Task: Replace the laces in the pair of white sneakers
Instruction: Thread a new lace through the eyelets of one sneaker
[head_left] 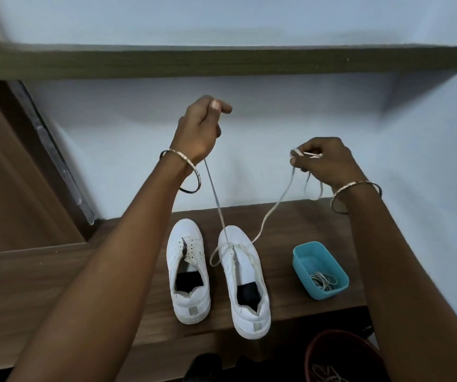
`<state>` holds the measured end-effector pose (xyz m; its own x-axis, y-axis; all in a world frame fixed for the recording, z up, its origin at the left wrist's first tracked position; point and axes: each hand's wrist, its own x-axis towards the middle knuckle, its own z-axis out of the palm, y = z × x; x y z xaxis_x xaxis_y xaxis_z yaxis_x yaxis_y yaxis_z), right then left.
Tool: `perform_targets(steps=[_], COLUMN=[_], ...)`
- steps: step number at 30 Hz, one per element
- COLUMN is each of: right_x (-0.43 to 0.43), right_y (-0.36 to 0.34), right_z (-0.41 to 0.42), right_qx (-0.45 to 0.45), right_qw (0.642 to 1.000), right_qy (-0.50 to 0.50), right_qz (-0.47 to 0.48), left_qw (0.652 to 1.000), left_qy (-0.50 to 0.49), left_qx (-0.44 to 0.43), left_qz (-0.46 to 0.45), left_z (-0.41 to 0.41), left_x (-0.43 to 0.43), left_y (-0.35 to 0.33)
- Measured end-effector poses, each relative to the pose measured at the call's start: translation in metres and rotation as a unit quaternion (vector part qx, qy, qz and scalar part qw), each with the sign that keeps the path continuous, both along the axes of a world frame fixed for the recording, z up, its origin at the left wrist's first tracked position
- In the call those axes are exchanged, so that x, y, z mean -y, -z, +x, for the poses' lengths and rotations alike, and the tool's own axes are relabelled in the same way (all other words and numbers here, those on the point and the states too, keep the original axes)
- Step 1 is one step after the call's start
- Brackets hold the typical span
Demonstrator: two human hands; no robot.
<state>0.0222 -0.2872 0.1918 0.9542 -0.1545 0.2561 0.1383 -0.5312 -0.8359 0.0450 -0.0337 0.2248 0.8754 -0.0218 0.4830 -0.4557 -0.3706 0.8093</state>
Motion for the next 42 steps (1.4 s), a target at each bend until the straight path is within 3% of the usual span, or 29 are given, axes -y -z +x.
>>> perform_targets(steps=[4,8,11,17,21,26,28,33,36,40,42], right_x=[-0.032,-0.059,-0.067,-0.077,-0.084,-0.094,-0.098,-0.101,-0.101,-0.106,-0.109], right_y=[-0.03,-0.054,-0.061,-0.055,-0.056,-0.056,-0.047,-0.024,-0.014,-0.01,-0.01], right_z=[-0.001,-0.012,-0.021,-0.033,-0.034,-0.042,-0.043,-0.046,-0.053,-0.061,-0.064], right_qx=[0.008,-0.021,-0.02,0.022,0.058,0.014,-0.001,-0.034,-0.031,0.01,0.008], right_qw=[1.0,0.977,0.95,0.959,0.98,0.987,0.989,0.977,0.971,0.988,0.988], right_qy=[-0.009,-0.078,-0.121,-0.131,-0.088,-0.129,-0.116,-0.113,-0.133,-0.105,-0.096], right_qz=[0.006,0.197,0.287,0.252,0.166,0.093,0.093,0.179,0.196,0.114,0.124], left_qw=[0.991,0.959,0.954,0.956,0.963,0.951,0.94,0.875,0.888,0.905,0.918], left_qy=[0.047,0.136,0.144,0.154,0.113,0.148,0.139,0.153,0.154,0.142,0.112], left_qx=[-0.056,-0.136,-0.163,-0.183,-0.172,-0.161,-0.184,-0.269,-0.251,-0.221,-0.192], left_qz=[-0.109,-0.209,-0.207,-0.17,-0.174,-0.22,-0.252,-0.373,-0.353,-0.335,-0.329], left_z=[-0.017,-0.04,-0.047,-0.057,-0.062,-0.066,-0.065,-0.067,-0.069,-0.071,-0.072], left_x=[0.018,0.026,0.023,0.016,0.019,0.023,0.023,0.016,0.011,0.011,0.012], left_y=[-0.042,-0.054,-0.043,-0.02,-0.015,-0.012,-0.011,-0.002,0.006,0.022,0.029])
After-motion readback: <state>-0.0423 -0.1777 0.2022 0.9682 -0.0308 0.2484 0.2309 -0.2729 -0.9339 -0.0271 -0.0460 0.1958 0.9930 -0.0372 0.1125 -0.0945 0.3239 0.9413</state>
